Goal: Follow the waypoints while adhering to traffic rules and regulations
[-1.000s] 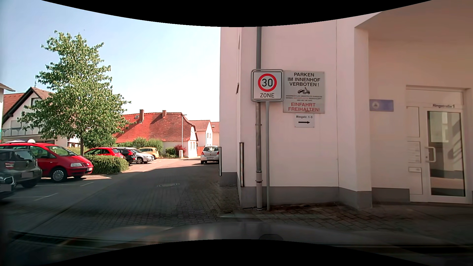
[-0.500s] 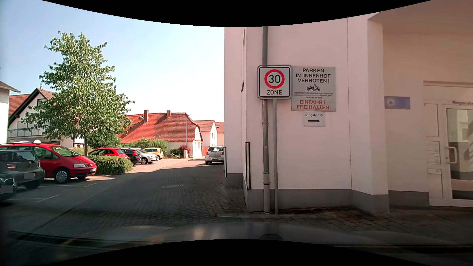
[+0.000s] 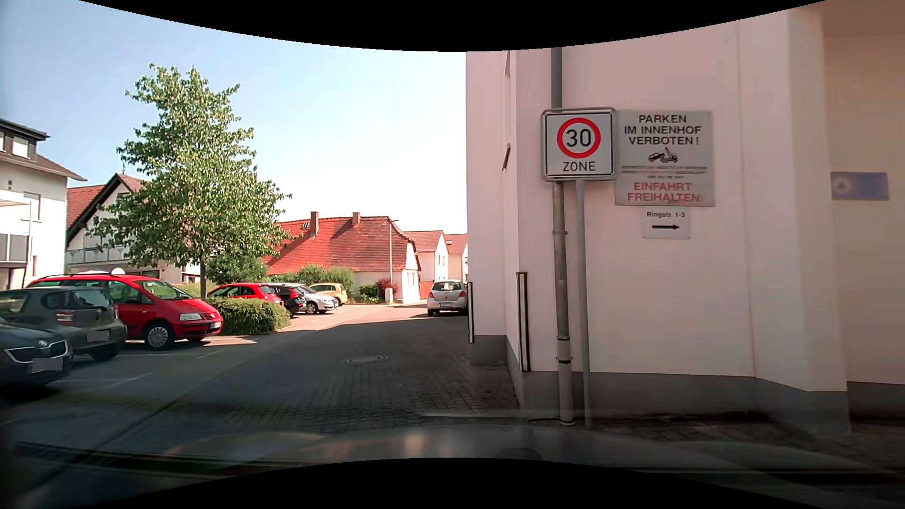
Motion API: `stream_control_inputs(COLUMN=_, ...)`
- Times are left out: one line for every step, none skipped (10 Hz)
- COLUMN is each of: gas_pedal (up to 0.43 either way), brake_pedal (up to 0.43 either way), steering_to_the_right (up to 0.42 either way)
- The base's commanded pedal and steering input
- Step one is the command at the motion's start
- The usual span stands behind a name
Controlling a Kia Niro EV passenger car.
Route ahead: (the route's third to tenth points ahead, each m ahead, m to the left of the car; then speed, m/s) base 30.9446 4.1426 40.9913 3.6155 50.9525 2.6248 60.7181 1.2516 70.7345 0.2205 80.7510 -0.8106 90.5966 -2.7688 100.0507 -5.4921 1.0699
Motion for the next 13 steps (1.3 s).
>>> stream_control_inputs(gas_pedal=0.079, brake_pedal=0.0, steering_to_the_right=-0.847)
stream_control_inputs(gas_pedal=0.079, brake_pedal=0.0, steering_to_the_right=-0.845)
stream_control_inputs(gas_pedal=0.079, brake_pedal=0.0, steering_to_the_right=-0.83)
stream_control_inputs(gas_pedal=0.079, brake_pedal=0.0, steering_to_the_right=-0.8)
stream_control_inputs(gas_pedal=0.079, brake_pedal=0.0, steering_to_the_right=-0.756)
stream_control_inputs(gas_pedal=0.079, brake_pedal=0.0, steering_to_the_right=-0.707)
stream_control_inputs(gas_pedal=0.079, brake_pedal=0.0, steering_to_the_right=-0.664)
stream_control_inputs(gas_pedal=0.079, brake_pedal=0.0, steering_to_the_right=-0.627)
stream_control_inputs(gas_pedal=0.079, brake_pedal=0.0, steering_to_the_right=-0.583)
stream_control_inputs(gas_pedal=0.079, brake_pedal=0.0, steering_to_the_right=-0.536)
stream_control_inputs(gas_pedal=0.079, brake_pedal=0.0, steering_to_the_right=-0.49)
stream_control_inputs(gas_pedal=0.079, brake_pedal=0.0, steering_to_the_right=-0.416)
stream_control_inputs(gas_pedal=0.079, brake_pedal=0.0, steering_to_the_right=-0.32)
